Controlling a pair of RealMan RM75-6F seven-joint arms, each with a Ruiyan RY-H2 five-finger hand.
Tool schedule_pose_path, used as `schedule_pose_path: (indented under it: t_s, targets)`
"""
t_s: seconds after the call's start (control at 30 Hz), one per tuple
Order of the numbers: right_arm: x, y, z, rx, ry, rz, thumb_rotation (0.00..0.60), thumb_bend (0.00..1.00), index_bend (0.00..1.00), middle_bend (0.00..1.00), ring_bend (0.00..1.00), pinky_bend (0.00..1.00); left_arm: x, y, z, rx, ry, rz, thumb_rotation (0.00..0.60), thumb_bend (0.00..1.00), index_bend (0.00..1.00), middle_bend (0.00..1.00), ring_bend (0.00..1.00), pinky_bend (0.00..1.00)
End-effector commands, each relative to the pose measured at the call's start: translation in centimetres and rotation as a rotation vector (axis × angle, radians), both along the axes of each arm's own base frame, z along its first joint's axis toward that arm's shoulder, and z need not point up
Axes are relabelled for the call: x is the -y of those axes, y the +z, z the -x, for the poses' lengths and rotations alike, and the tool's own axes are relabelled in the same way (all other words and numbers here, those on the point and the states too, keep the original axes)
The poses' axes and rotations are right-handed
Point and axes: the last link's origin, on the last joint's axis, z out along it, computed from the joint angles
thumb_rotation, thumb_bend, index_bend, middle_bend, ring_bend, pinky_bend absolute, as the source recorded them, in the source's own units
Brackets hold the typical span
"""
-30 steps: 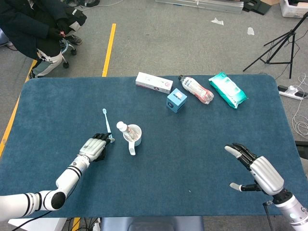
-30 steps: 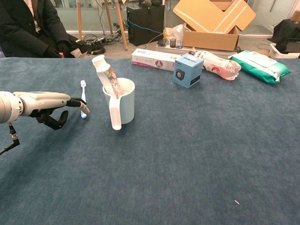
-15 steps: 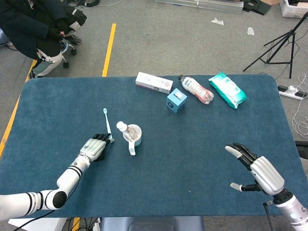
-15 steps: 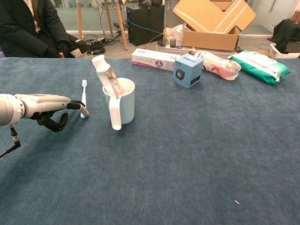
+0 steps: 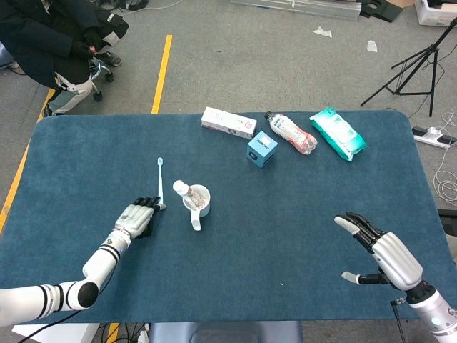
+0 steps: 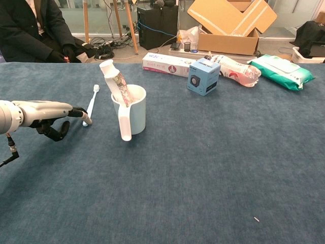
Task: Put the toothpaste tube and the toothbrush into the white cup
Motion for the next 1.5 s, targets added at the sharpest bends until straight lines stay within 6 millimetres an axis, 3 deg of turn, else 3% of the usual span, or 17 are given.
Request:
schedule_pose_path:
  t_s: [0.03, 0.6, 0.83, 0.9, 1.0, 1.07, 1.17, 1.3, 1.5]
  targets:
    - [0.0, 0.0, 0.0, 0.000, -0.001, 0.000, 0.600, 0.01, 0.02, 0.15, 0.09, 0.40, -0.2, 0.3, 0.3, -0.009, 0.009, -0.009, 0.600, 0.88, 0.13, 0.00, 0.00, 0.00]
    - [0.0, 0.0, 0.0, 0.000, -0.001, 0.000, 0.600, 0.01, 0.02, 0.15, 0.09, 0.40, -2.5, 2.3, 2.3, -0.036, 0.098, -0.112, 0.600, 0.88, 0.12, 0.00, 0.00, 0.00]
    - [0.1, 0.0, 0.0, 0.001, -0.004, -0.001, 0.600, 0.01, 0.02, 0.15, 0.09, 0.40, -2.9, 3.0, 2.1, 0.045, 0.147, -0.171, 0.600, 0.87, 0.12, 0.00, 0.00, 0.00]
    - [0.1, -0.1, 0.0, -0.001, -0.003, -0.004, 0.600, 0.01, 0.02, 0.15, 0.09, 0.40, -3.0, 3.1, 1.8, 0.078, 0.148, -0.200, 0.600, 0.77, 0.12, 0.00, 0.00, 0.00]
    - [0.1, -0.1, 0.0, -0.004, -0.003, -0.005, 0.600, 0.01, 0.02, 0.15, 0.09, 0.40, -2.8, 2.9, 1.3, 0.115, 0.149, -0.231, 0.600, 0.48, 0.13, 0.00, 0.00, 0.00]
    - [0.1, -0.1, 0.0, -0.003, -0.004, -0.005, 0.600, 0.01, 0.02, 0.15, 0.09, 0.40, -2.6, 2.8, 1.1, 0.130, 0.152, -0.241, 0.600, 0.33, 0.13, 0.00, 0.00, 0.00]
    - [0.1, -0.1, 0.0, -0.003, -0.004, -0.005, 0.600, 0.01, 0.02, 0.15, 0.09, 0.40, -2.4, 2.5, 1.0, 0.127, 0.142, -0.253, 0.600, 0.17, 0.09, 0.00, 0.00, 0.00]
    - [0.1, 0.0, 0.0, 0.000, -0.004, -0.004, 0.600, 0.01, 0.02, 0.15, 0.09, 0.40, -2.4, 1.9, 1.0, 0.122, 0.142, -0.269, 0.600, 0.08, 0.02, 0.00, 0.00, 0.00]
    - [0.0, 0.1, 0.0, 0.002, -0.003, -0.002, 0.600, 0.01, 0.02, 0.15, 0.09, 0.40, -3.0, 1.2, 0.7, 0.123, 0.144, -0.342, 0.600, 0.06, 0.00, 0.00, 0.00, 0.00]
